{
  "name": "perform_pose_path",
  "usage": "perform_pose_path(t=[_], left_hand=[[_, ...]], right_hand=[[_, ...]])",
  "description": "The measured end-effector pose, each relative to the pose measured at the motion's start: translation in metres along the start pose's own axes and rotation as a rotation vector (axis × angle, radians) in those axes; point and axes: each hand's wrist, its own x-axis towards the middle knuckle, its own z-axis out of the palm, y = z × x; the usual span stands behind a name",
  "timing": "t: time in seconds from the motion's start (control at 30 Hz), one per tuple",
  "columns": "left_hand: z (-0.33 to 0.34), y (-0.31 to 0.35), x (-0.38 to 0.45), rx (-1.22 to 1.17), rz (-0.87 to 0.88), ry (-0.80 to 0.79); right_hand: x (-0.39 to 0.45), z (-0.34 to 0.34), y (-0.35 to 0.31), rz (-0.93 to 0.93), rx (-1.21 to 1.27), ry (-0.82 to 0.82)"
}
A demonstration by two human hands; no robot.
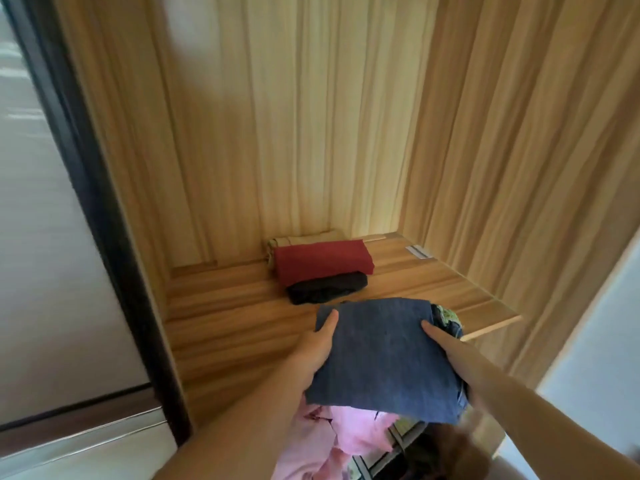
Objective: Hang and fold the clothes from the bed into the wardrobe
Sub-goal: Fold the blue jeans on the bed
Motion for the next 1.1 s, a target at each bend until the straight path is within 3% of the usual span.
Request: perform_pose_path(t=[0.3,0.5,0.67,0.77,0.87,1.0,1.1], left_hand=[[-0.018,0.046,0.057,-0.116,-0.041,0.243],[-0.041,0.089,0.099,-0.181,-0.021,0.270],[-0.058,0.123,0.152,-0.218,0.015,0.246],[-0.067,0.137,0.195,-0.225,0.089,0.257],[-0.066,0.121,0.232,-0.191,0.105,0.286],[-0.053,0.076,0.261,-0.151,0.090,0.337],[-0.056,0.081,0.270,-0.115,0.136,0.347]], right_hand=[[0.110,0.054,-0.069,-0.032,-0.208,-0.235],[0.173,0.096,-0.114,-0.154,-0.376,-0.172],[0.223,0.125,-0.155,-0.139,-0.355,-0.215],[0.257,0.143,-0.170,-0.225,-0.378,-0.150],[0.286,0.152,-0.154,-0.320,-0.493,-0.053],[0.305,0.152,-0.111,-0.244,-0.584,-0.026],[0.314,0.155,-0.112,-0.230,-0.615,-0.004]])
